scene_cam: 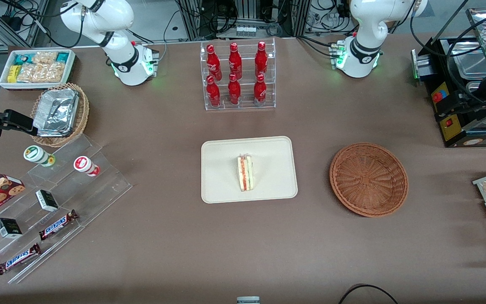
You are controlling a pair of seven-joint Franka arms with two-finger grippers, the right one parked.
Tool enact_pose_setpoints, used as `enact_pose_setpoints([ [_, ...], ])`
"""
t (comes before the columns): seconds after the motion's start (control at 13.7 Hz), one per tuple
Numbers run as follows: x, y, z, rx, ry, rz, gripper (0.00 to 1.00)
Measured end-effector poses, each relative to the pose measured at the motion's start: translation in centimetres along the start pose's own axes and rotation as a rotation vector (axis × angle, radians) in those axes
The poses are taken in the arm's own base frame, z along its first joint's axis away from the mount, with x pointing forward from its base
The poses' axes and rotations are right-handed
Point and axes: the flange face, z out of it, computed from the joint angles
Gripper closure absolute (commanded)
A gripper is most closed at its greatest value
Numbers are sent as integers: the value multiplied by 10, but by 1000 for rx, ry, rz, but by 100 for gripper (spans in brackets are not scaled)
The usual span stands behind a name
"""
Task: Place sandwich from basket to tray
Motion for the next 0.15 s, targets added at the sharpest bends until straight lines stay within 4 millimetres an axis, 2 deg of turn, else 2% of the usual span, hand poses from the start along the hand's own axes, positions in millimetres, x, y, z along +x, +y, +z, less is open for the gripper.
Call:
enact_pose_setpoints([
  [0.15,-1,3,-1,0,-2,6,0],
])
